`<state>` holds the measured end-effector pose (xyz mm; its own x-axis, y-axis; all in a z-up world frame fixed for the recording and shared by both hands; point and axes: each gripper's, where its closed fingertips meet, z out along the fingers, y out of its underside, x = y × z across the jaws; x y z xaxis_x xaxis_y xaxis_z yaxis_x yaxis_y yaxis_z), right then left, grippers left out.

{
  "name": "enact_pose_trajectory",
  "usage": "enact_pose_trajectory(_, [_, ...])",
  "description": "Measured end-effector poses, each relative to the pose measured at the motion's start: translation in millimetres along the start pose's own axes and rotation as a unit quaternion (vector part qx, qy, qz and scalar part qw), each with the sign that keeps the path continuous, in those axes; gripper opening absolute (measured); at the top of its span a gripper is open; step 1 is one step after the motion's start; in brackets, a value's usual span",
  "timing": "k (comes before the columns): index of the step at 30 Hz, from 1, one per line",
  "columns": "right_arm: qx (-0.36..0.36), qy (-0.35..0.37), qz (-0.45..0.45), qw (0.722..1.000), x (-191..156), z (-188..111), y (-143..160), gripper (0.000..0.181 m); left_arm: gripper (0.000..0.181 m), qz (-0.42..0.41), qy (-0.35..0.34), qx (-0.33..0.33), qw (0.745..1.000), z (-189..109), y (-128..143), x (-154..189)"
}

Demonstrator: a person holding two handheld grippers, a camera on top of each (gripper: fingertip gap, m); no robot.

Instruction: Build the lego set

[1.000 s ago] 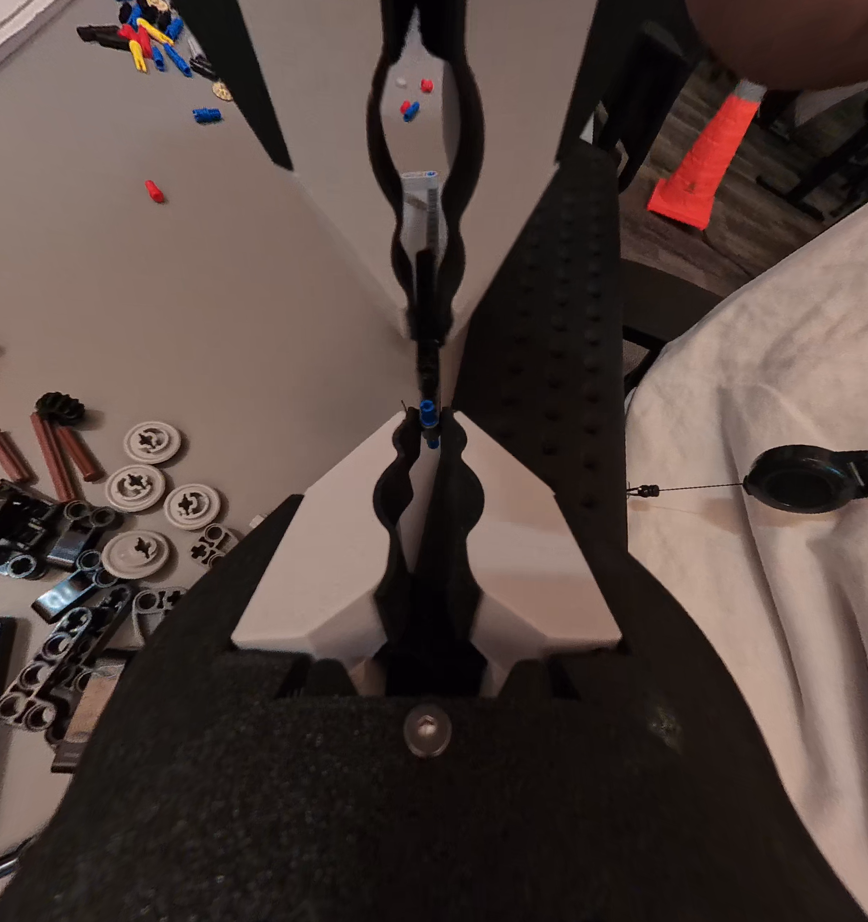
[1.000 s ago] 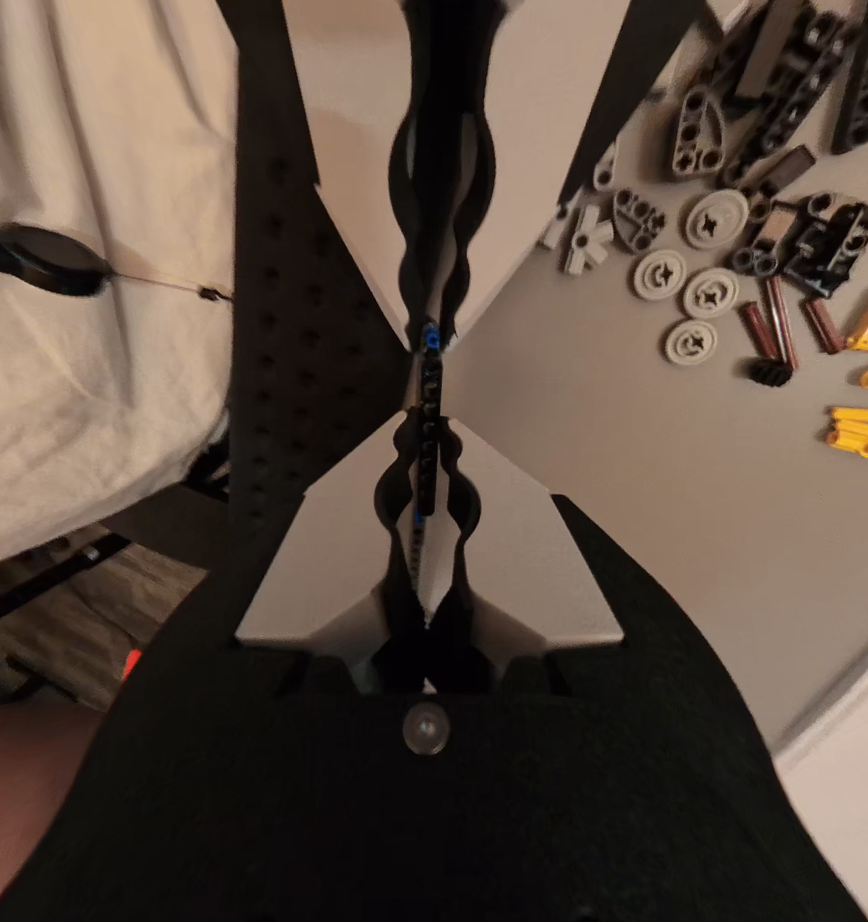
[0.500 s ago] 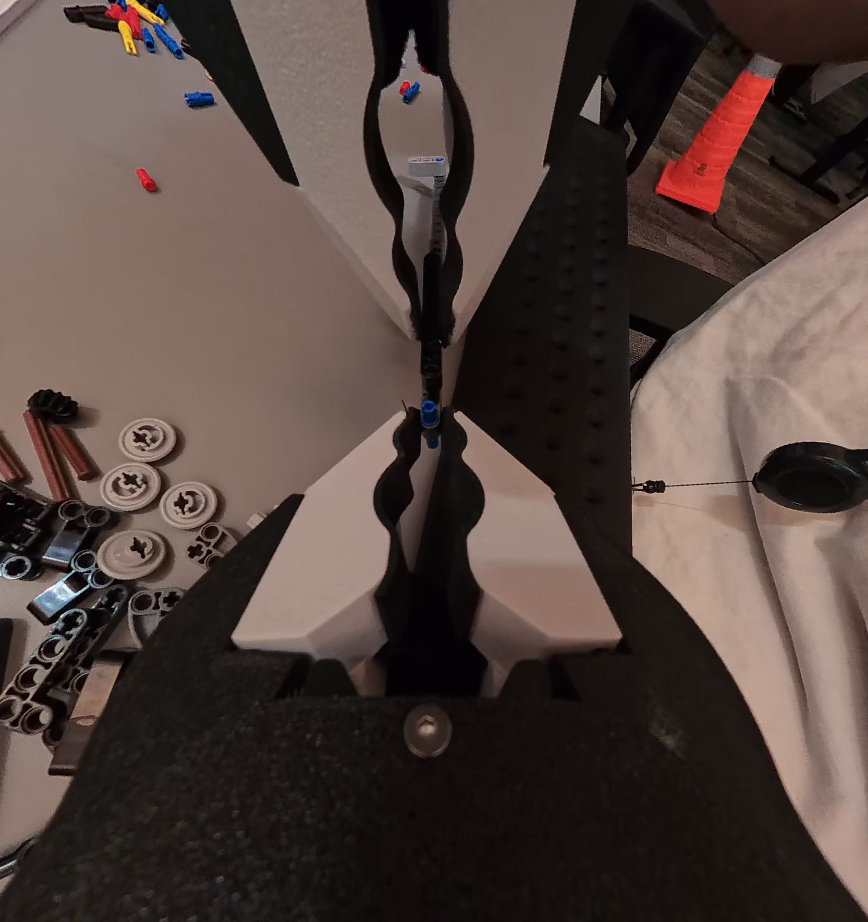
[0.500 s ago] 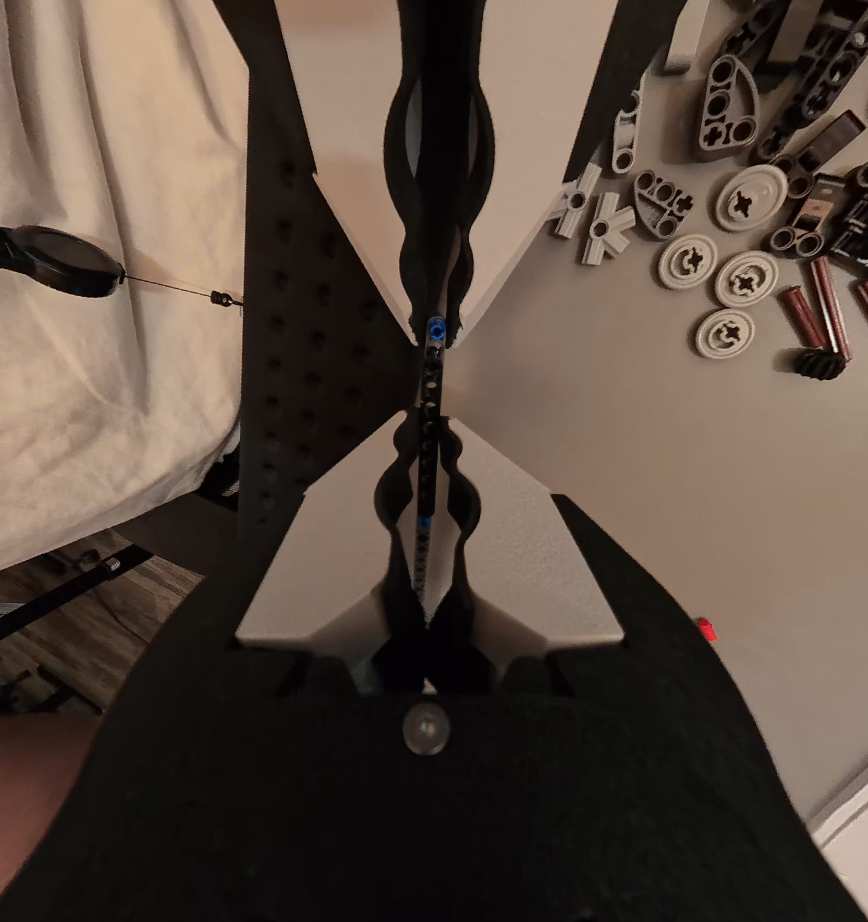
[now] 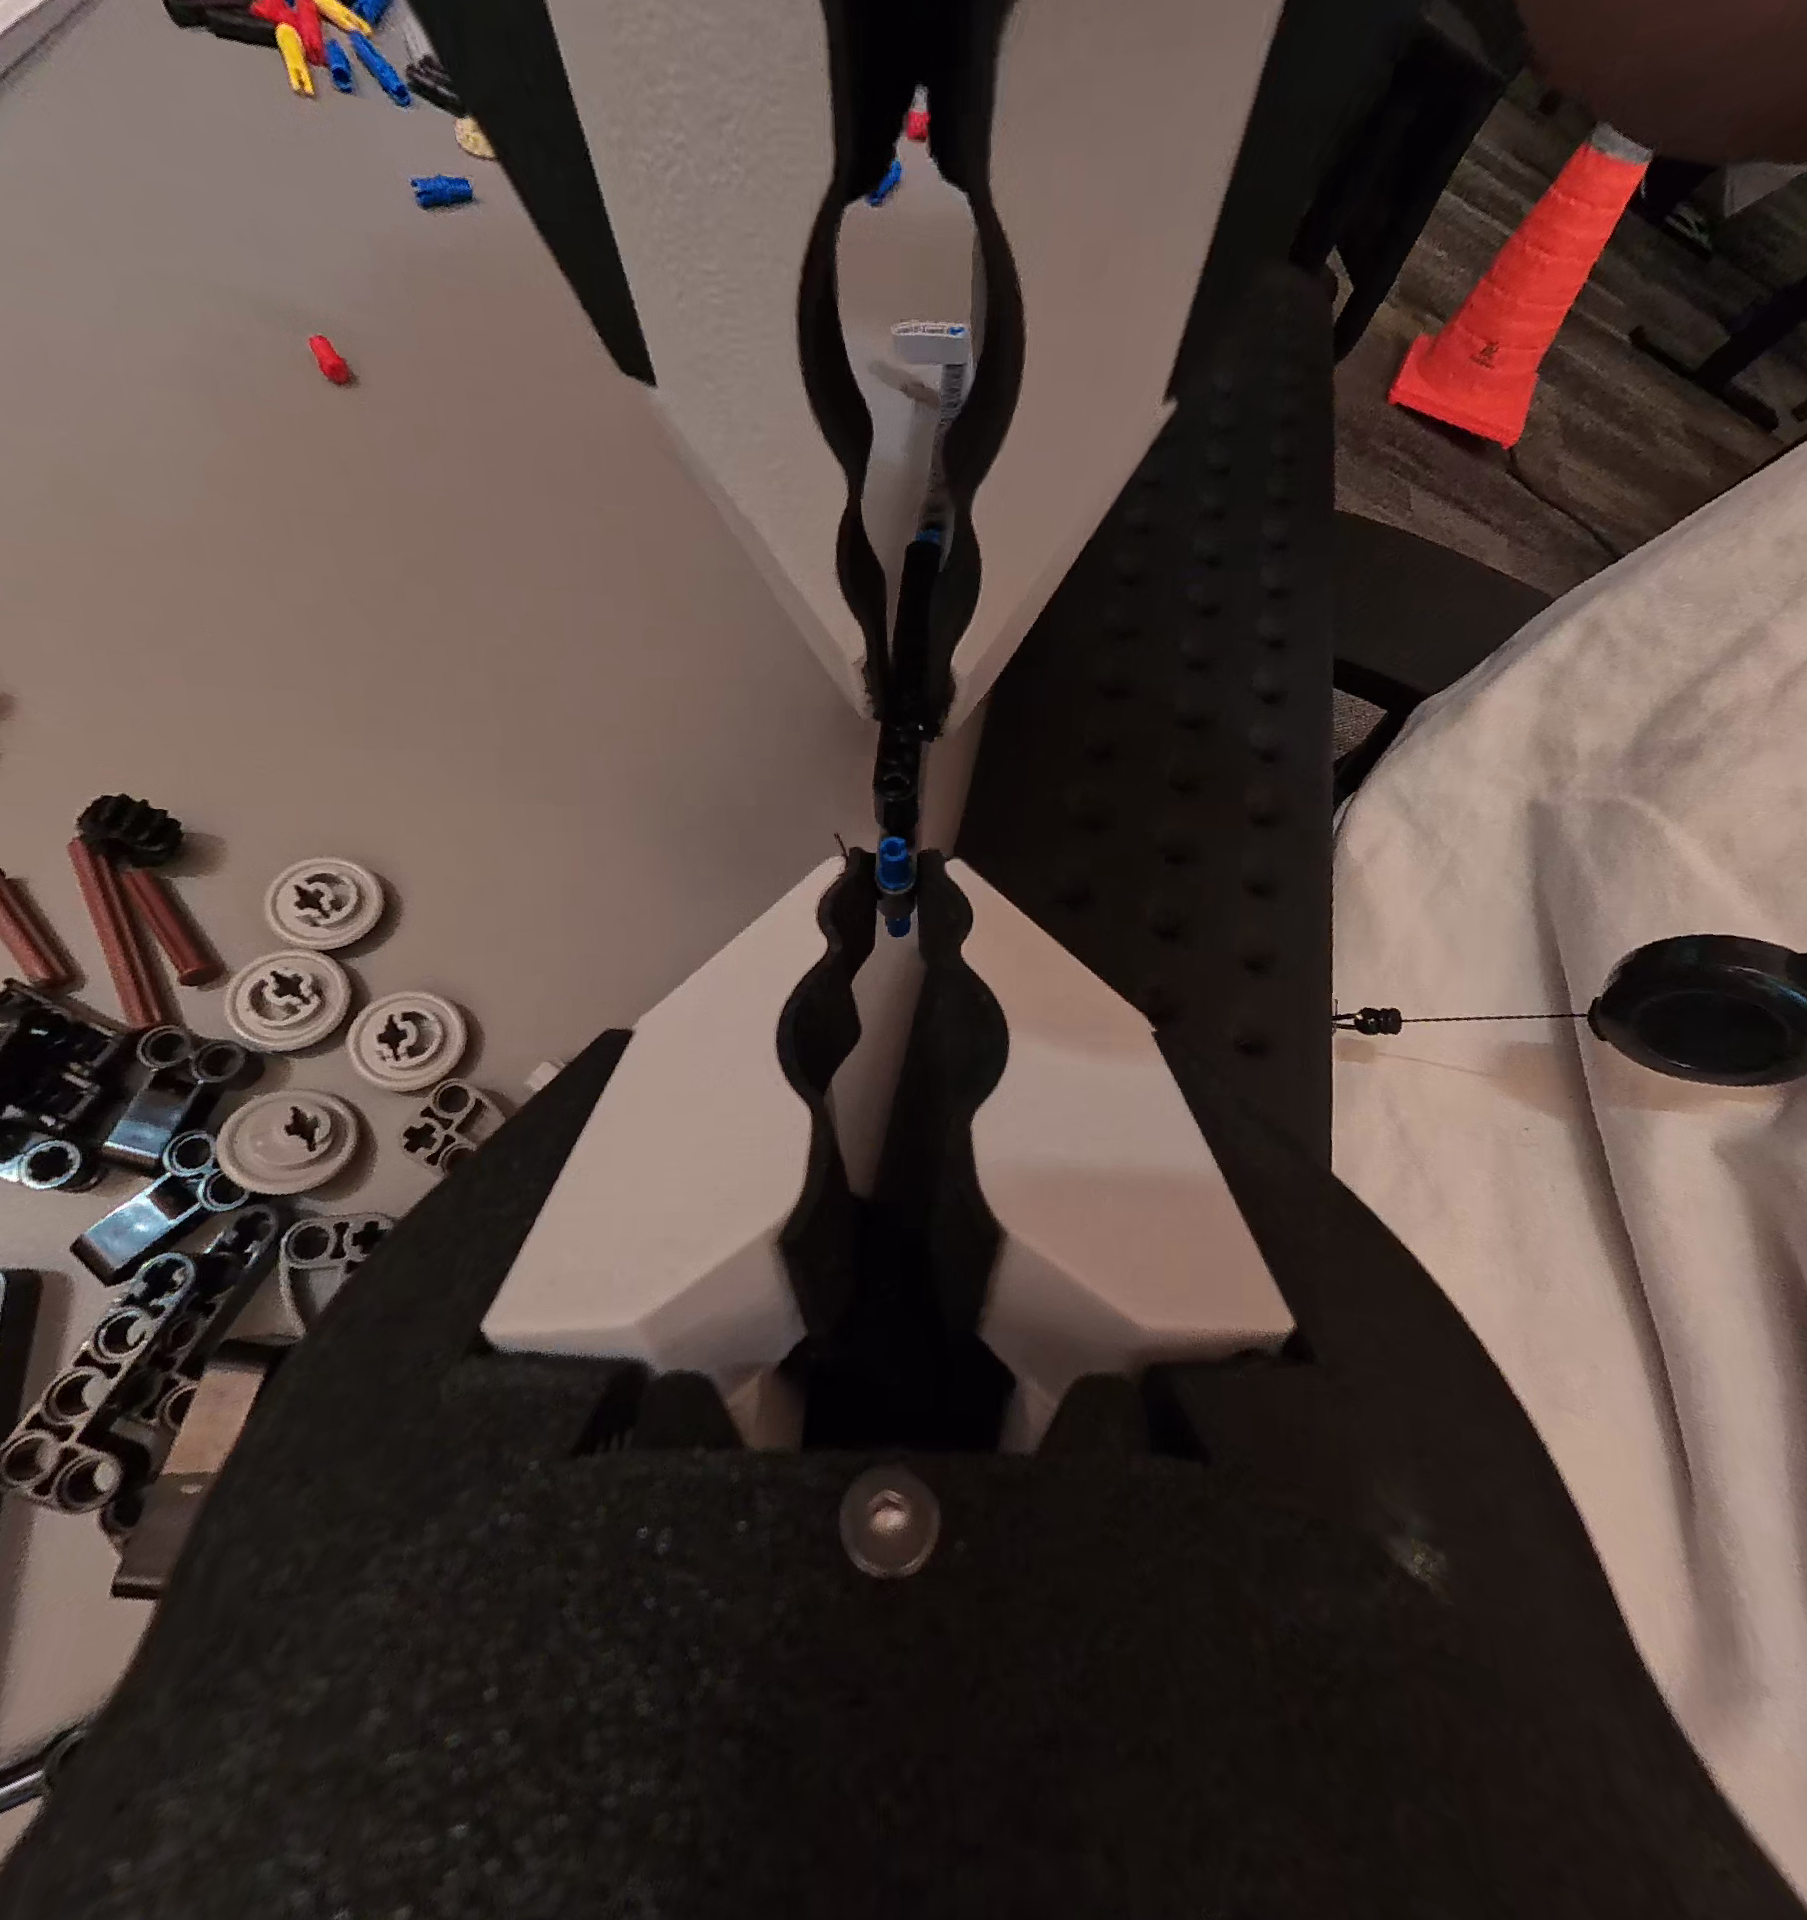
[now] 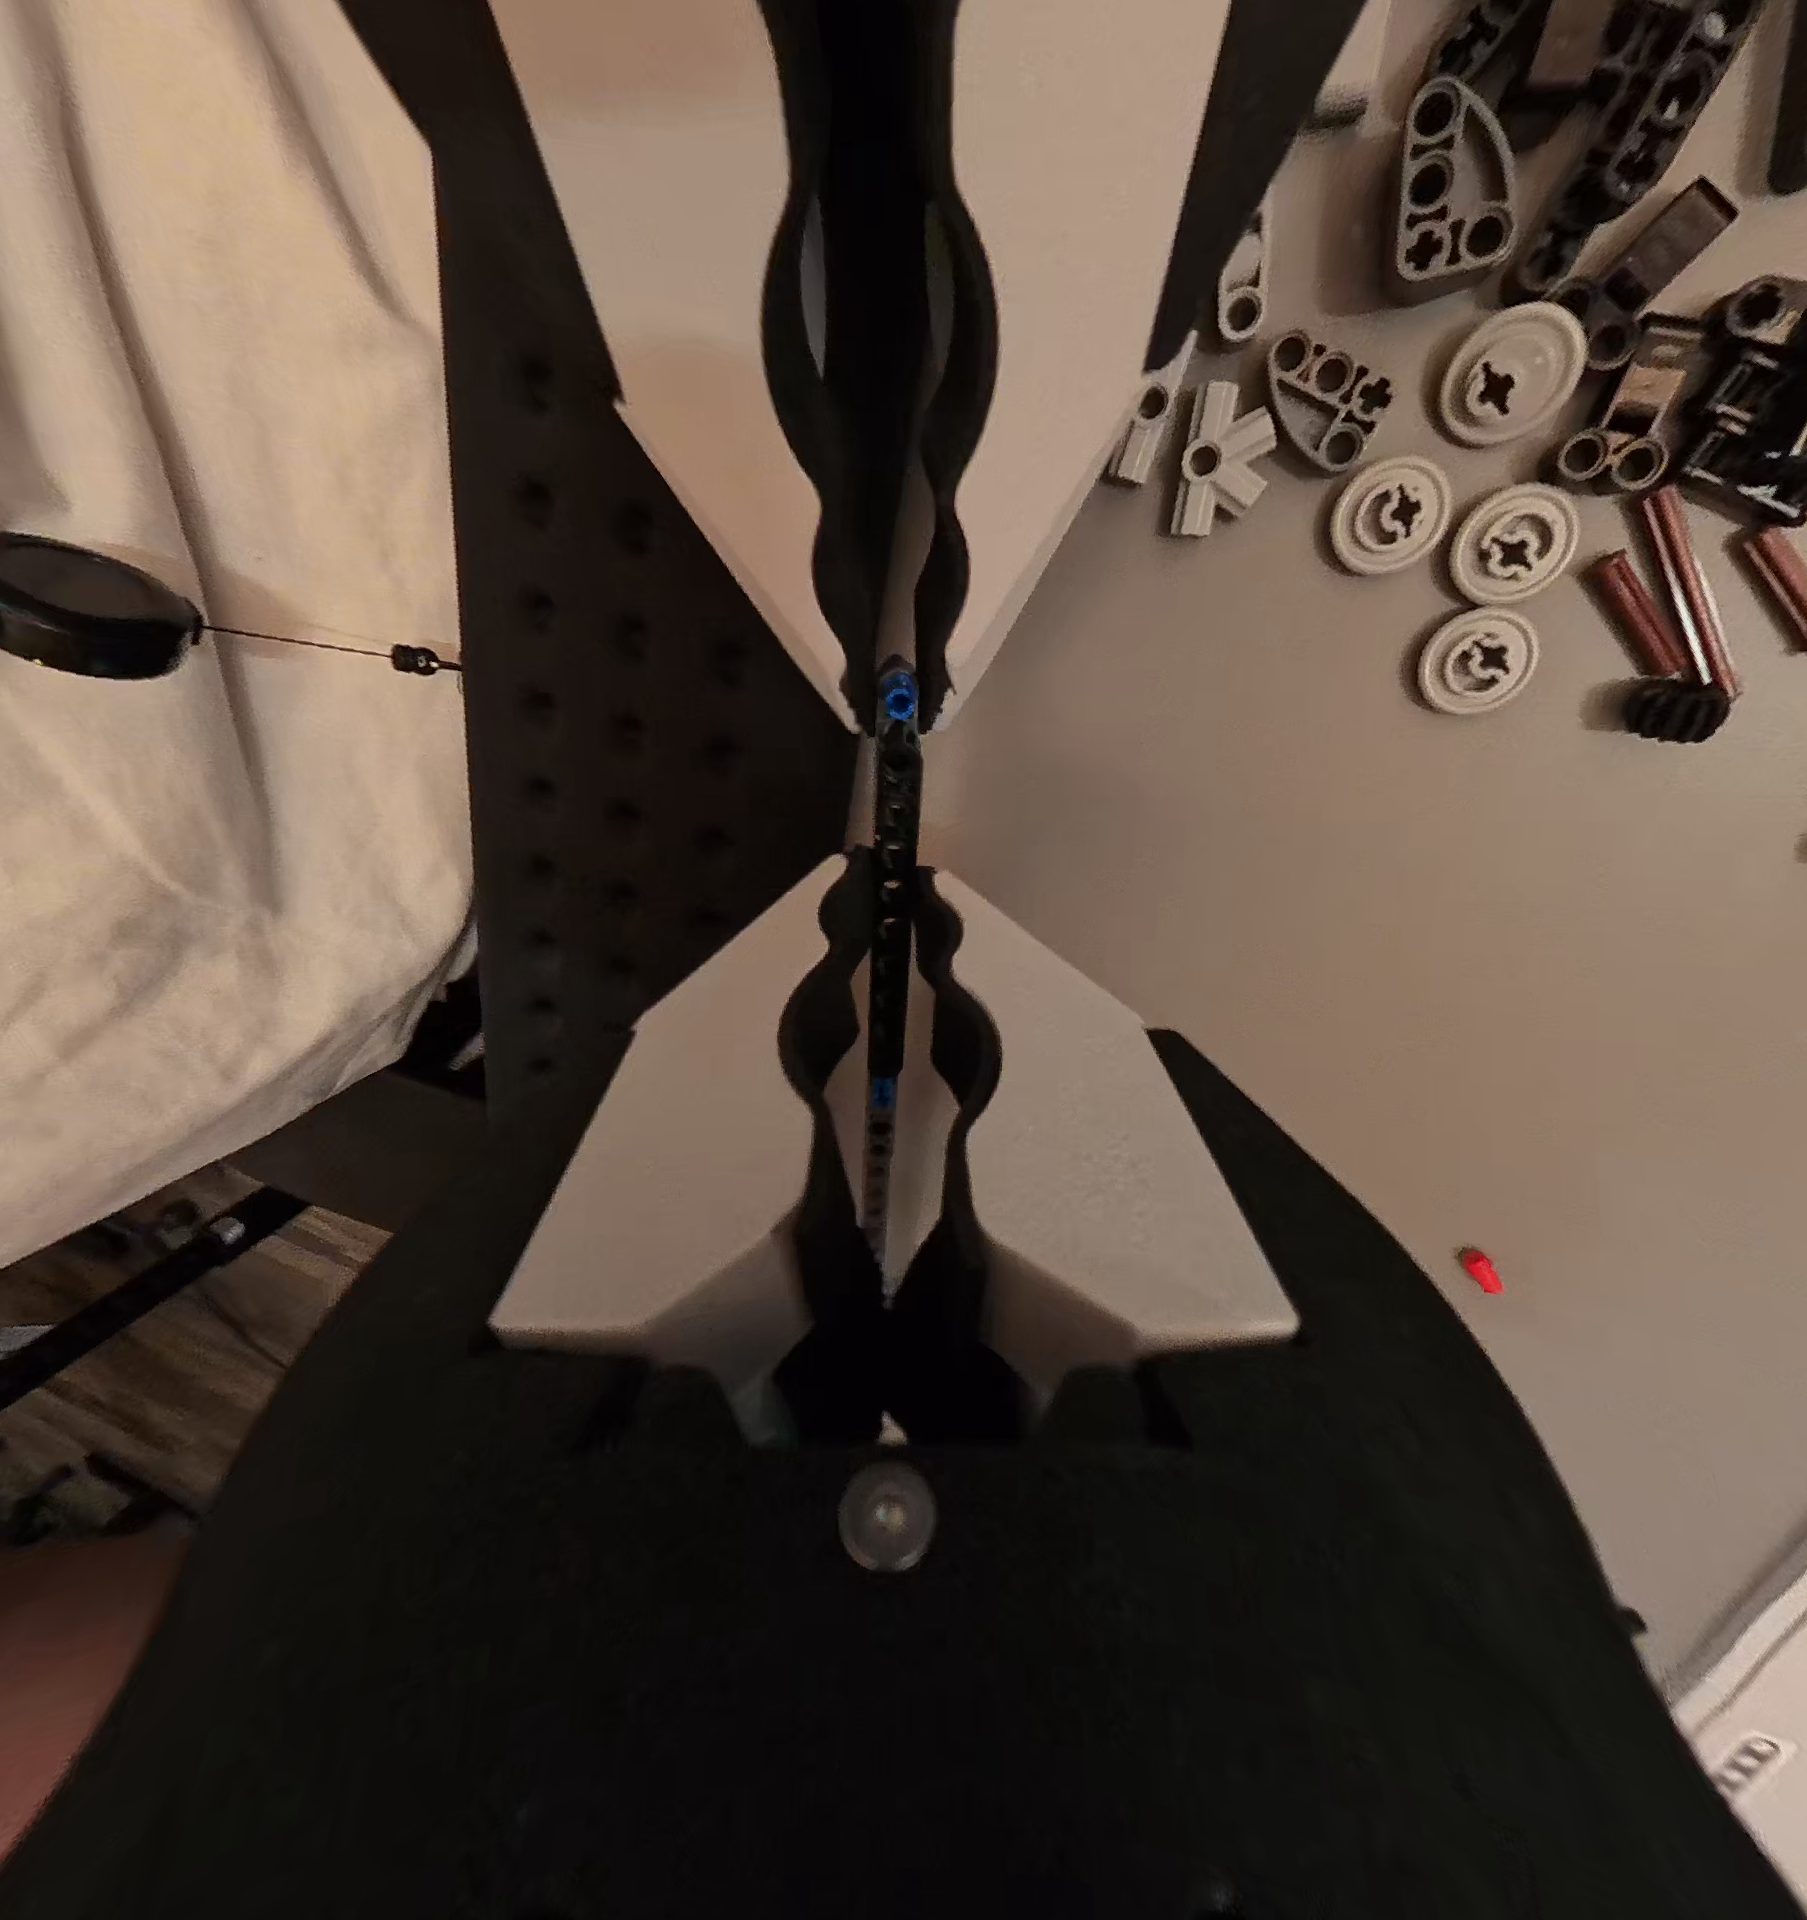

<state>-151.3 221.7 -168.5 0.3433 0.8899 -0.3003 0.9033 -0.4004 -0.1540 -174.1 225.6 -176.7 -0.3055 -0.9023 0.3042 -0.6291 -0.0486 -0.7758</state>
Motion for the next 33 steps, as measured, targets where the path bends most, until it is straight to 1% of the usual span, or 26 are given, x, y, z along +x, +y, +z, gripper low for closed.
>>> enact_pose_trajectory(3, [-0.005,0.027,-0.008,1.000,1.8,0.6,0.2,0.006,0.006,0.004,-0.009,-0.001,1.000,0.2,0.4,-1.6])
enact_pose_trajectory(7, [0.002,0.033,-0.005,0.999,1.5,2.5,0.6,0.006,0.006,0.009,-0.015,-0.006,1.000,1.8,1.4,-1.9])
enact_pose_trajectory(11, [0.008,0.013,0.005,1.000,0.4,5.8,1.2,0.006,0.006,0.016,-0.020,-0.015,1.000,4.0,3.7,-1.9])
enact_pose_trajectory(15, [0.031,-0.005,0.008,0.999,-0.8,6.2,0.3,0.006,0.006,0.019,-0.017,-0.012,1.000,3.7,3.2,-0.5])
enact_pose_trajectory(16, [0.036,0.002,-0.002,0.999,-1.6,4.9,-0.1,0.007,0.006,0.015,-0.012,-0.009,1.000,3.2,2.2,0.4])
enact_pose_trajectory(18, [0.055,0.038,-0.029,0.997,-0.9,2.7,-2.2,0.007,0.006,-0.001,0.004,0.003,1.000,1.1,-1.6,1.7])
enact_pose_trajectory(21, [0.075,0.090,-0.038,0.992,-0.2,2.5,-3.0,0.007,0.006,-0.027,0.030,0.009,0.999,-0.4,-4.1,2.5])
enact_pose_trajectory(24, [0.092,0.122,-0.049,0.987,-2.1,1.2,-3.7,0.008,0.006,-0.037,0.052,0.012,0.998,-1.5,-5.9,5.5])
enact_pose_trajectory(25, [0.098,0.122,-0.050,0.986,-4.2,1.1,-4.3,0.008,0.006,-0.037,0.058,0.013,0.998,-2.3,-6.4,7.0])
enact_pose_trajectory(27, [0.111,0.099,-0.035,0.988,-7.5,1.2,-4.7,0.008,0.006,-0.022,0.061,0.013,0.998,-2.9,-6.5,10.6])
enact_pose_trajectory(29, [0.119,0.035,0.002,0.992,-12.7,2.2,-4.3,0.008,0.006,0.004,0.052,0.011,0.999,-2.4,-5.9,14.2])
enact_pose_trajectory(31, [0.112,-0.009,0.013,0.994,-16.8,5.5,-2.7,0.008,0.006,0.029,0.040,0.002,0.999,0.0,-3.4,16.8])
enact_pose_trajectory(33, [0.097,-0.032,0.018,0.995,-16.6,9.0,-1.2,0.008,0.006,0.048,0.018,-0.010,0.999,3.6,-0.4,15.3])
